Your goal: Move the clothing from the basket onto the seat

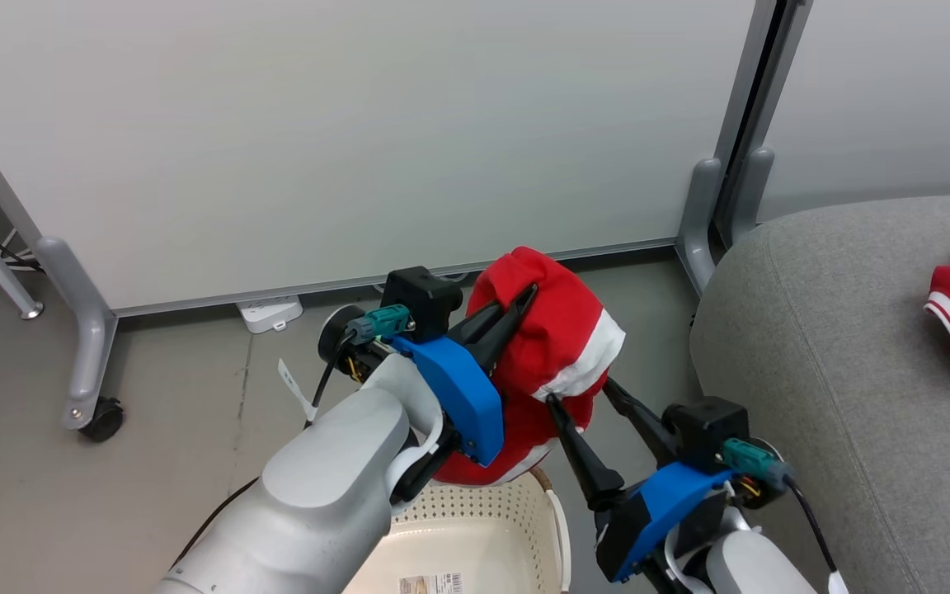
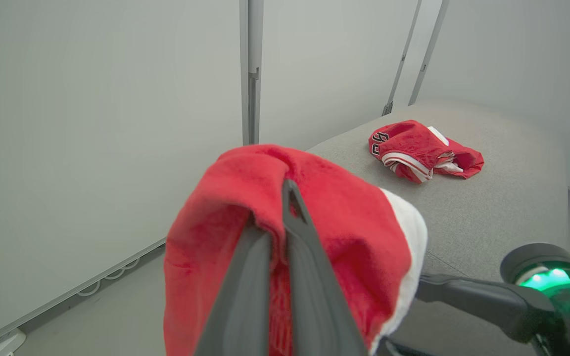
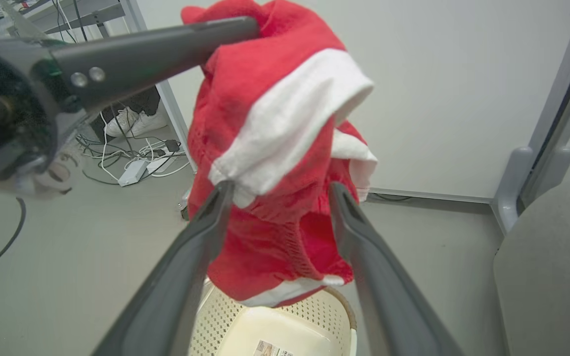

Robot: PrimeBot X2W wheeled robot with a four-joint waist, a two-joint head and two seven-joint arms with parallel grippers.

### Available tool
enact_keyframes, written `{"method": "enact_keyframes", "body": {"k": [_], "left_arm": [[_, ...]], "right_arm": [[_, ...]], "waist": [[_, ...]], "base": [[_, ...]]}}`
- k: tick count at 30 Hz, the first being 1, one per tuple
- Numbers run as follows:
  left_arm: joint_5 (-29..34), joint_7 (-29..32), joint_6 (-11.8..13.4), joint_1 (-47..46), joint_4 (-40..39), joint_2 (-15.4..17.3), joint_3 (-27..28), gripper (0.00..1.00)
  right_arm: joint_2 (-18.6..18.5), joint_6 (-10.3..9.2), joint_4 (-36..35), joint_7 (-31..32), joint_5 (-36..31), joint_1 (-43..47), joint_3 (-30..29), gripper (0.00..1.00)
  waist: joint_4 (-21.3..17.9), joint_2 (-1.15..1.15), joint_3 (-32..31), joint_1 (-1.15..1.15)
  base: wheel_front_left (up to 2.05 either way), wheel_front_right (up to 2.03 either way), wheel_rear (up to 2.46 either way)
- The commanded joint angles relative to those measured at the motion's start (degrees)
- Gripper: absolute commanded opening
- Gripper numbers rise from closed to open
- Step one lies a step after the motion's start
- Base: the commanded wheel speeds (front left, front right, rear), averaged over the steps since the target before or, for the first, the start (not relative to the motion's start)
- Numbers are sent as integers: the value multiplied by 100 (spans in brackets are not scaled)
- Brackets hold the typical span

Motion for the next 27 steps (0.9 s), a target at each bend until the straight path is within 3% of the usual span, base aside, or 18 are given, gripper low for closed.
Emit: {"method": "enact_keyframes", "body": {"k": [1, 14, 16, 17, 27], "left_arm": [[-33, -27, 20, -65, -21, 11, -16, 0], [-262, -74, 76, -115, -51, 11, -368, 0], [-298, -78, 78, -114, -26, 10, -412, 0], [-313, -86, 80, -113, -18, 10, -434, 0], [-482, -158, 121, -158, 28, 10, -573, 0]], "right_arm": [[0, -6, 62, 12, 110, -96, 51, 100], [-2, -5, 1213, -380, 681, -1276, 717, 100], [-2, -5, 1366, -436, 685, -1388, 761, 44], [-2, -6, 1441, -462, 672, -1425, 769, 0], [-4, -6, 1993, -632, 430, -1604, 867, 0]], "waist": [[7, 0, 0, 0], [99, 0, 33, 0], [102, 0, 29, 0], [104, 0, 26, 0], [68, 0, -22, 0]], "base": [[0, 0, 0], [0, 0, 0], [0, 0, 0], [0, 0, 0], [0, 0, 0]]}}
